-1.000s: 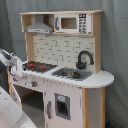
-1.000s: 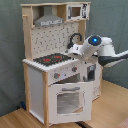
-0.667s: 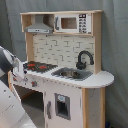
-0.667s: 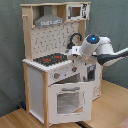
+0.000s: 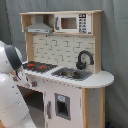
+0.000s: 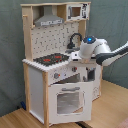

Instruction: Play with the kitchen

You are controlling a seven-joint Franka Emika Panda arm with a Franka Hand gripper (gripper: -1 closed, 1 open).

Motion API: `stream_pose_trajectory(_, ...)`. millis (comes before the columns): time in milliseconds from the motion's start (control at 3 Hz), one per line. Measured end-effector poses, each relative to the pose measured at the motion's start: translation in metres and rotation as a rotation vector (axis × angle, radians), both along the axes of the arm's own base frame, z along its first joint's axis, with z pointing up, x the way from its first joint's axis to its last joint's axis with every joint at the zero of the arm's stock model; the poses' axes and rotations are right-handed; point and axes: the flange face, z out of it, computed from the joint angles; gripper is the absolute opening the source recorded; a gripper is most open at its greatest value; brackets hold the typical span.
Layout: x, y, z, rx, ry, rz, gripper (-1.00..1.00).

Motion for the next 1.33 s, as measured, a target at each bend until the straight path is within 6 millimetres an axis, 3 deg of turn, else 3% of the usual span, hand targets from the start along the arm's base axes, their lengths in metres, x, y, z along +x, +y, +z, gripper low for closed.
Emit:
stream_pose_trajectory(333,0.004,-0.011,-0.023,-0.016,0.102,0.051,1.0)
stream_pose_trajectory(1000,0.016,-0.021,-0.05,0.0,0.286,0.191,1.0)
stream_pose_trajectory(1333,0.033,-0.038,-0.065,0.011,0.347,0.226,1.0)
